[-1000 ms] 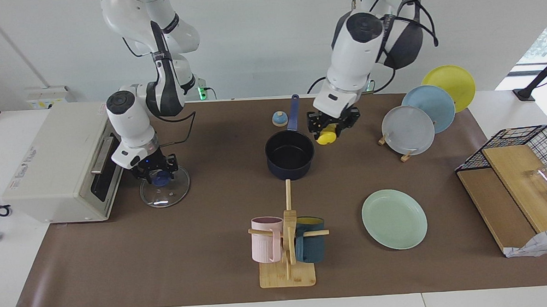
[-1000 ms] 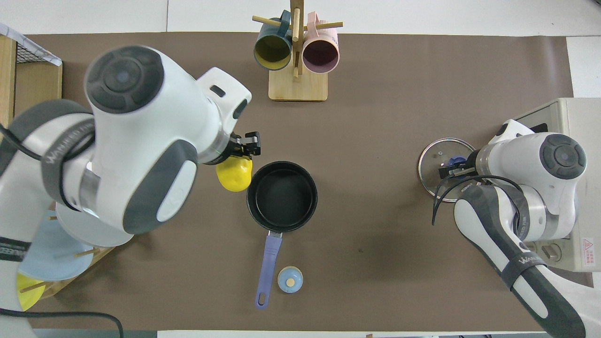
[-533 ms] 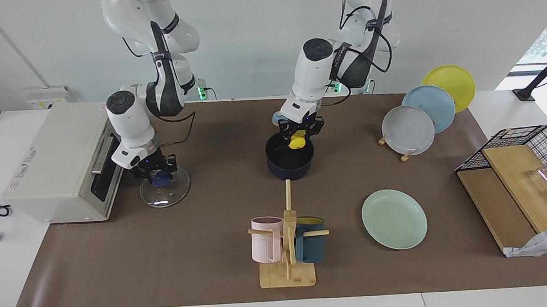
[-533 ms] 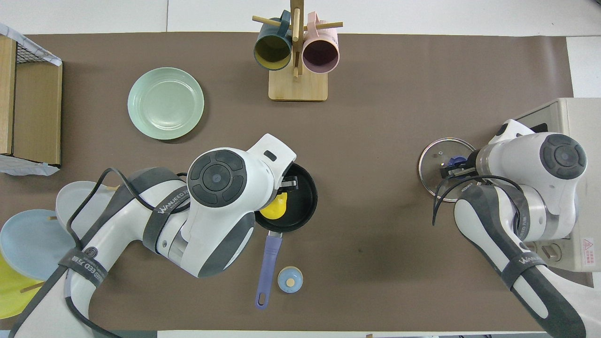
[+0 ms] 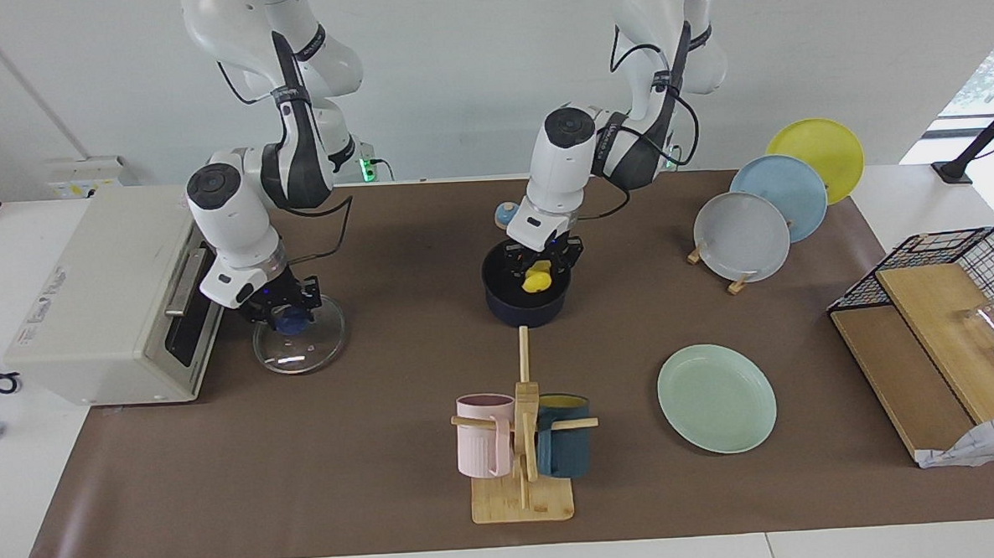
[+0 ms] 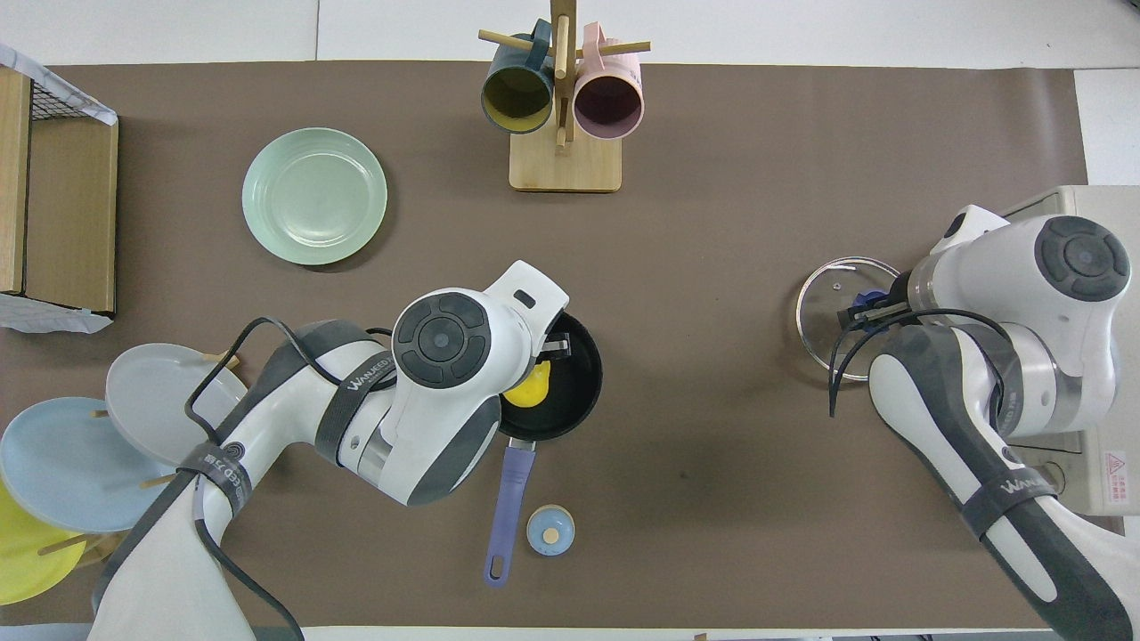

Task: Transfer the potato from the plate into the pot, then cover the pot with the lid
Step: 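Release the potato into the saucepan and withdraw the left gripper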

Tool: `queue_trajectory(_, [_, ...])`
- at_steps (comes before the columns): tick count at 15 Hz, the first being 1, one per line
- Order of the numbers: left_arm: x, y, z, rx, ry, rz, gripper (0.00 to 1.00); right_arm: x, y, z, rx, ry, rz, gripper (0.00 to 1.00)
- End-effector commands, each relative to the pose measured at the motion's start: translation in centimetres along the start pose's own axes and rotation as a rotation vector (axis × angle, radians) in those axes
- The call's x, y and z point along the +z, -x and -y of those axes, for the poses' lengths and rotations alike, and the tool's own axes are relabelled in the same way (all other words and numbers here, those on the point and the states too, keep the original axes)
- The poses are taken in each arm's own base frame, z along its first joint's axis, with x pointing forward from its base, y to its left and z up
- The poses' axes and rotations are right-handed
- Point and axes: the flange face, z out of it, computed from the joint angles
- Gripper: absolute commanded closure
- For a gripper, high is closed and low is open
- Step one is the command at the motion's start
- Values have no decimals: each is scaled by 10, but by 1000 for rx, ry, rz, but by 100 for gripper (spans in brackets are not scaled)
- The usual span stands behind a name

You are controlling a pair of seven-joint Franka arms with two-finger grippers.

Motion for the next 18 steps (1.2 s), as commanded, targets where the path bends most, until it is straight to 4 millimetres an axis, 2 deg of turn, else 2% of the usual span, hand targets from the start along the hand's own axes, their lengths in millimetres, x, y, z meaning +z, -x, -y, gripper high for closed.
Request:
queue_trajectory(1, [17,16,-3,10,-5,-22,100,-58,-31,32,-73,-17,22,93])
queue_trajectory(2, [23,23,-6,14,-9,-27,100,-74,-36,43,-69,-22,40,100])
queue_trajectory(7, [34,36,-11,10,-16,-37,100,-127,-48,88,-99,-24,48,100])
queue_trajectory(9, [41,43,-12,20,-19,-38,100,-133,-50,100,-62,-62,39,100])
queue_trajectory(11, [48,47,-10,43,-30,-51,100,-129,-51,113,-70,-68,45,100])
queue_trajectory(13, [46,47,-10,54,-34,-58,100,-130,-51,117,-74,-68,48,100])
queue_trajectory(14, [46,47,-10,57,-36,-58,88,-129,-50,116,-72,-69,51,100])
queue_trajectory(15, [46,47,-10,58,-36,-58,57,-131,-50,117,-72,-69,47,100])
queue_trajectory(16, [47,47,-10,58,-38,-56,12,-131,-50,120,-55,-70,49,100])
queue_trajectory(17, [45,46,-11,58,-37,-57,0,-130,-50,127,-17,-76,50,100])
queue_trajectory(18, [43,46,-11,61,-36,-58,0,-129,-49,132,21,-80,55,100])
